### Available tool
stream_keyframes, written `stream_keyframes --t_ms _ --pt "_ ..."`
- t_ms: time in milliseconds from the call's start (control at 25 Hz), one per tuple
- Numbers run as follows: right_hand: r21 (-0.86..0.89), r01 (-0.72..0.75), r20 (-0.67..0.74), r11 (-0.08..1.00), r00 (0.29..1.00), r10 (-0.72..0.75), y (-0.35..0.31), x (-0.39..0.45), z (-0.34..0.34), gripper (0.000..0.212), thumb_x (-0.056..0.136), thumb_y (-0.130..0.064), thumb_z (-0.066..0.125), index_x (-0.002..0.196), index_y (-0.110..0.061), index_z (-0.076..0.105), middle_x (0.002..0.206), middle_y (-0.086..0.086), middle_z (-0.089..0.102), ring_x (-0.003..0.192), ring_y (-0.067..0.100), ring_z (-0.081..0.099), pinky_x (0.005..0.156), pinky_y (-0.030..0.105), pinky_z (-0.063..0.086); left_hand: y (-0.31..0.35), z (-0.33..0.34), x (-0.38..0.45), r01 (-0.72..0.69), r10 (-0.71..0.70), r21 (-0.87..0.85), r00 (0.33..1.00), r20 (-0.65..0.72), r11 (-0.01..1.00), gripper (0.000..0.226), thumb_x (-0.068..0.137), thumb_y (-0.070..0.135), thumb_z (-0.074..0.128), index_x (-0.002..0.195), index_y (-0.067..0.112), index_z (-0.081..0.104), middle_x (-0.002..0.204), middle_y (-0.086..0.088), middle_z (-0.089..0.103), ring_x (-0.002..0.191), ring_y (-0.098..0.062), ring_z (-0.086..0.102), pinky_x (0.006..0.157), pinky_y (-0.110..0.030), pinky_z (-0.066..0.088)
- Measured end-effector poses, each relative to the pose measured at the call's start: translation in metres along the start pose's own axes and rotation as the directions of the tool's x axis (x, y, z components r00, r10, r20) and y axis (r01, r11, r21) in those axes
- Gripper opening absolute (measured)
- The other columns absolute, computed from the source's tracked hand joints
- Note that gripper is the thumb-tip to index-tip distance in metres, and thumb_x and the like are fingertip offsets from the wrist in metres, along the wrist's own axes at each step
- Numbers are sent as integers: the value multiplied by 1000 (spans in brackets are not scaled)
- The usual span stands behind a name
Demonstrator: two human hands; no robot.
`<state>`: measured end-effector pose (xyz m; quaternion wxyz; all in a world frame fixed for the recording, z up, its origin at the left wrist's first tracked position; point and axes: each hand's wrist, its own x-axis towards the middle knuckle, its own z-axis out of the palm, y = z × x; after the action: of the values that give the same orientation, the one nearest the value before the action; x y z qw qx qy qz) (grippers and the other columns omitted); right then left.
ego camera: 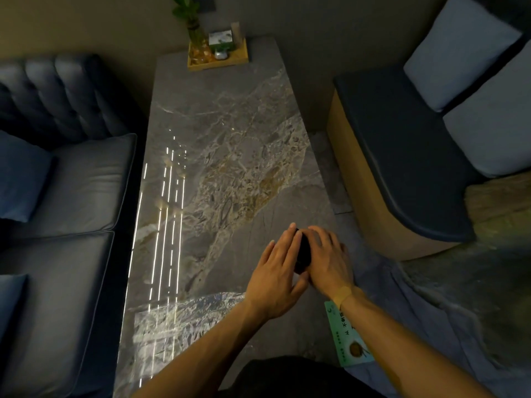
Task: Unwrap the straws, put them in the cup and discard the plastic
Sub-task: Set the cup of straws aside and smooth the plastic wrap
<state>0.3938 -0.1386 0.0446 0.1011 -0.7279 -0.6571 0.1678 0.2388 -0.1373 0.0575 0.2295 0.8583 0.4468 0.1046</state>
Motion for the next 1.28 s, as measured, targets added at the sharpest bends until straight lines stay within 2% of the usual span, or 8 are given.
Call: stream_keyframes --t_ms 200,320,440,520,720,880,1080,1280 --pt "60 -6 36 998 999 3 2 -2 -5 92 60 -79 52 138 -35 31 147 -2 38 135 23 36 101 46 41 -14 -3 -12 32 -35 -100 999 -36 995 85 92 54 46 153 37 -10 163 17 -11 150 -4 -4 122 -33 10" --pt "91 -5 81 996 997 -2 6 -4 -11 101 60 -82 54 145 -35 25 154 -2 28 142 23 24 109 47 35 -26 0 -27 144 -157 -234 987 -36 961 81 91 58 47 150 46 -8 160 27 -8 149 0 3 118 -24 14" --pt "104 17 88 994 996 -26 13 -19 -20 104 64 -85 47 149 -33 18 159 -4 18 148 22 11 115 48 27 -42 8 -51 204 -207 -154 978 -2 967 71 90 63 40 151 46 7 157 26 3 144 2 11 114 -25 17" --pt "142 8 53 990 998 -16 21 -37 -26 102 68 -83 45 151 -29 18 161 -4 17 149 19 8 117 45 24 -53 9 -69 224 -224 -138 974 16 965 63 90 66 36 147 44 23 154 23 23 138 1 27 110 -24 28" --pt "201 -152 -86 968 981 172 46 -95 -29 59 85 -52 60 135 -22 51 148 1 44 135 21 40 104 45 43 -79 -1 -112 254 -257 -134 966 -1 958 41 92 56 45 124 36 59 128 14 60 112 -3 58 88 -11 37" --pt "113 -220 143 969 969 203 53 -118 -10 34 91 -34 59 121 -19 63 128 3 62 115 21 54 94 33 46 -107 -14 -145 295 -291 -92 955 50 951 33 93 48 52 120 33 63 126 12 62 108 -7 61 87 -20 46" --pt "-76 9 359 997 933 19 4 -105 20 41 93 -46 51 129 -26 56 132 -3 59 121 16 54 99 26 41 -153 -38 -194 304 -304 20 945 121 952 38 91 50 52 125 34 61 131 12 59 111 -6 59 92 -22 46" --pt "-85 155 398 984 911 -109 -64 -79 56 49 92 -52 47 135 -29 51 136 -4 57 123 16 53 97 26 39 -192 -56 -236 355 -360 63 920 157 933 38 90 47 55 125 33 61 132 9 58 117 -13 57 94 -31 48"
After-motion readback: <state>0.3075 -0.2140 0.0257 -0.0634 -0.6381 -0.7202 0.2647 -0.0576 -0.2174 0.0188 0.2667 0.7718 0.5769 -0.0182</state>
